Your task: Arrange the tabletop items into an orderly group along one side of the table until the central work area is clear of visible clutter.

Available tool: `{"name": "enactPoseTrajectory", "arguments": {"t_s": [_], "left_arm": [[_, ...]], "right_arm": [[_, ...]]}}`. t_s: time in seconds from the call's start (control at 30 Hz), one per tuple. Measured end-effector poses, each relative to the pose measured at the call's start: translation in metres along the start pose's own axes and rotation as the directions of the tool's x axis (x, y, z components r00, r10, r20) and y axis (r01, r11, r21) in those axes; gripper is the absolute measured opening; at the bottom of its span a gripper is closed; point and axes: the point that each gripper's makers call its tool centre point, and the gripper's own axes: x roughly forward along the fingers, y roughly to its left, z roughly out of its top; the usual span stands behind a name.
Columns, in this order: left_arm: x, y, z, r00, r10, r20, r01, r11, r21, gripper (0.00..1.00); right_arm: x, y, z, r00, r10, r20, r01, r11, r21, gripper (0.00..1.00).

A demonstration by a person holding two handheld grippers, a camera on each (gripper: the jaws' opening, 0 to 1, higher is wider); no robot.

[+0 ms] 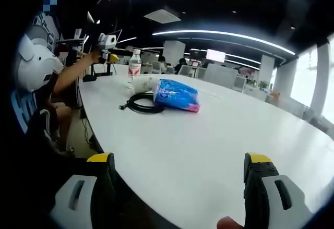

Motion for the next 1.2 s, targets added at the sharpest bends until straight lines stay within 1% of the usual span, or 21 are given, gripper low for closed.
{"name": "enactPoseTrajectory", "arguments": {"t_s": [0.1, 0.3, 0.4, 0.47, 0.63, 0.73, 0.87, 0.93, 1.0, 1.03, 1.13, 1.2], "left_arm": [[0.0, 0.002, 0.001, 1.0, 0.008, 0.002, -0.008, 1.0, 0.003, 1.0], [-0.001, 0.002, 0.006, 1.0, 0.0, 0.024, 0.0, 1.0, -0.001, 1.0], [-0.001, 0.002, 0.007, 1.0, 0.0, 0.026, 0.0, 1.0, 0.002, 1.0], [-0.002, 0.004, 0.005, 1.0, 0.0, 0.022, 0.0, 1.0, 0.0, 1.0], [-0.002, 0.01, -0.006, 1.0, 0.002, 0.003, -0.002, 1.0, -0.014, 1.0], [-0.001, 0.014, -0.009, 1.0, -0.002, 0.009, 0.002, 0.999, -0.032, 1.0], [0.0, 0.014, -0.01, 0.999, -0.038, 0.037, 0.04, 0.998, -0.05, 1.0], [0.001, 0.013, -0.01, 0.997, -0.063, 0.049, 0.065, 0.997, -0.037, 0.99], [0.003, 0.013, -0.009, 0.995, -0.08, 0.062, 0.081, 0.997, -0.007, 0.96], [0.003, 0.012, -0.009, 0.994, -0.091, 0.064, 0.092, 0.996, -0.005, 0.93], [0.004, 0.018, -0.015, 0.99, -0.122, 0.067, 0.123, 0.992, -0.005, 0.91], [0.006, 0.025, -0.018, 0.99, -0.123, 0.075, 0.125, 0.992, -0.014, 0.91]], "right_arm": [[0.0, 0.001, 0.0, 1.0, 0.002, -0.003, -0.002, 1.0, 0.0, 1.0], [-0.001, 0.001, 0.002, 1.0, 0.001, 0.002, -0.001, 1.0, -0.001, 1.0], [-0.001, 0.001, 0.003, 1.0, 0.001, 0.002, -0.001, 1.0, 0.0, 1.0], [-0.001, 0.001, 0.003, 1.0, 0.002, 0.002, -0.002, 1.0, -0.002, 1.0], [-0.002, 0.001, 0.005, 1.0, 0.005, 0.0, -0.005, 1.0, -0.008, 1.0], [-0.002, 0.002, 0.005, 1.0, 0.004, -0.002, -0.004, 1.0, -0.009, 1.0], [-0.002, 0.003, 0.006, 1.0, 0.006, 0.0, -0.006, 1.0, -0.007, 1.0], [-0.003, 0.004, 0.006, 1.0, 0.01, -0.001, -0.01, 1.0, 0.0, 1.0], [-0.004, 0.004, 0.006, 1.0, 0.009, -0.002, -0.009, 1.0, -0.002, 1.0], [-0.004, 0.004, 0.005, 1.0, 0.01, -0.003, -0.01, 1.0, 0.001, 1.0], [-0.004, 0.005, 0.007, 1.0, 0.012, 0.005, -0.012, 1.0, 0.001, 1.0], [-0.005, 0.006, 0.011, 1.0, 0.015, 0.016, -0.015, 1.0, -0.001, 1.0]]}}
